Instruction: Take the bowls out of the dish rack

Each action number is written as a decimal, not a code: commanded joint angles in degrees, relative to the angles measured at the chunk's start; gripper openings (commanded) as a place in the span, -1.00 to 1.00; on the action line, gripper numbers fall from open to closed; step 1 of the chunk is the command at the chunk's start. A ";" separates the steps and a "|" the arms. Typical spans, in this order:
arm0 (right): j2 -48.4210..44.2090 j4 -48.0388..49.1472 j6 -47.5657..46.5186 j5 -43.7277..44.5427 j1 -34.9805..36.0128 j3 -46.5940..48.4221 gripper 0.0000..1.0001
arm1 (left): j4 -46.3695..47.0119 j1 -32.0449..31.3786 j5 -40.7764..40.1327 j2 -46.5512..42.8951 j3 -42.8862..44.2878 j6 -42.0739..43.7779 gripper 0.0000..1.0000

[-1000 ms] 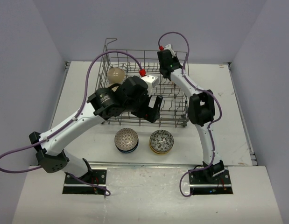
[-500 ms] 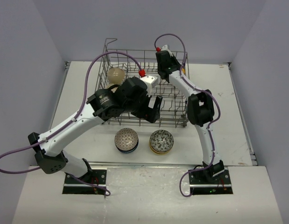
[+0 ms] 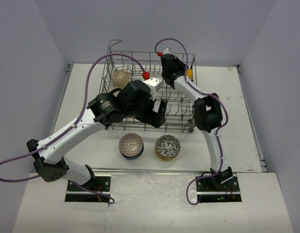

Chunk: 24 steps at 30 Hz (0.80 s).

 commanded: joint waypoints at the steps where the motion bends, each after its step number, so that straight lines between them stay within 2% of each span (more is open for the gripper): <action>1: -10.49 9.40 -5.29 5.33 0.39 2.13 -1.00 | 0.89 0.51 0.25 -1.82 0.11 0.01 1.00; 18: -14.71 8.96 -6.18 3.13 0.30 1.87 -1.00 | 0.36 0.59 -1.59 -1.90 1.52 -0.07 1.00; 24: -16.03 4.67 -1.98 2.17 0.30 3.36 -1.00 | 0.36 0.68 -1.95 -2.08 1.35 -0.25 1.00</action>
